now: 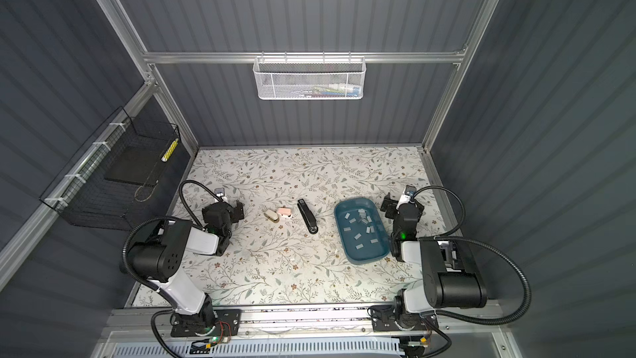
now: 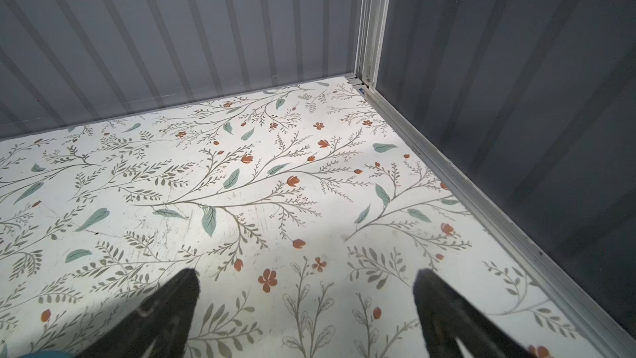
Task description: Load the staples into the stapler
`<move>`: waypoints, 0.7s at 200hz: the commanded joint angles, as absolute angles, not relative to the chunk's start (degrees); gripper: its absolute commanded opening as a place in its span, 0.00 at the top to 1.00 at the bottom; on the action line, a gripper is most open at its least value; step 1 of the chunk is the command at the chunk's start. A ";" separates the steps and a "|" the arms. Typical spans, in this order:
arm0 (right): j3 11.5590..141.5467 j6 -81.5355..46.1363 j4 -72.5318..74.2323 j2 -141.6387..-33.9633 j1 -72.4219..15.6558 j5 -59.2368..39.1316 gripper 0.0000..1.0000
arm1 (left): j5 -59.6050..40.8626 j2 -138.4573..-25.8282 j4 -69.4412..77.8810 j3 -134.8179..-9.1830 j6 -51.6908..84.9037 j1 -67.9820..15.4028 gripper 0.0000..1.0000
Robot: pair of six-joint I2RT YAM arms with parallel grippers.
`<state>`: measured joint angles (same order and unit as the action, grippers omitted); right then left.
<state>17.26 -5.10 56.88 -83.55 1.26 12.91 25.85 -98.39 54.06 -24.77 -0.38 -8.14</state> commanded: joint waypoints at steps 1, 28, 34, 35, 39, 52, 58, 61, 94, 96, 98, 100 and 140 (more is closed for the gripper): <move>17.30 -4.89 58.62 -83.72 1.40 12.70 0.01 | 25.71 -98.53 55.54 -25.56 0.35 -8.09 0.00; 17.31 -4.85 58.55 -83.73 1.35 12.69 0.01 | 25.66 -98.53 55.53 -25.58 0.35 -8.09 0.00; 17.31 -4.85 58.62 -83.69 1.41 12.74 0.01 | 25.67 -98.48 55.53 -25.64 0.37 -8.09 0.00; 17.31 -4.89 58.62 -83.68 1.41 12.74 0.01 | 25.67 -98.50 55.54 -25.57 0.36 -8.09 0.00; 17.31 -4.88 58.62 -83.72 1.33 12.72 0.01 | 25.66 -98.52 55.55 -25.51 0.31 -8.09 0.00; 17.31 -4.87 58.62 -83.67 1.30 12.74 0.01 | 25.66 -98.53 55.55 -25.58 0.29 -8.09 0.00; 17.31 -4.88 58.62 -83.71 1.33 12.73 0.01 | 25.64 -98.52 55.50 -25.57 0.40 -8.09 0.00; 17.31 -4.92 58.62 -83.72 1.40 12.73 0.01 | 25.66 -98.53 55.46 -25.65 0.36 -8.09 0.00; 17.31 -4.87 58.54 -83.70 1.40 12.70 0.01 | 25.47 -98.57 54.99 -25.87 0.36 -8.09 0.00; 17.31 -4.91 58.60 -83.72 1.36 12.73 0.01 | 25.39 -98.60 54.84 -25.98 0.35 -8.02 0.00; 17.31 -4.87 58.62 -83.75 1.37 12.70 0.01 | 25.29 -98.61 54.71 -26.01 0.35 -8.00 0.00; 17.31 -4.91 58.60 -83.71 1.40 12.73 0.01 | 25.26 -98.61 54.61 -26.06 0.37 -7.96 0.00; 17.23 -4.86 58.62 -83.66 1.32 12.72 0.01 | 24.83 -98.46 54.86 -25.85 0.55 -7.66 0.00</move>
<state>17.26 -5.10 57.06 -83.55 1.26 12.84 25.36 -98.39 54.04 -24.84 -0.36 -8.14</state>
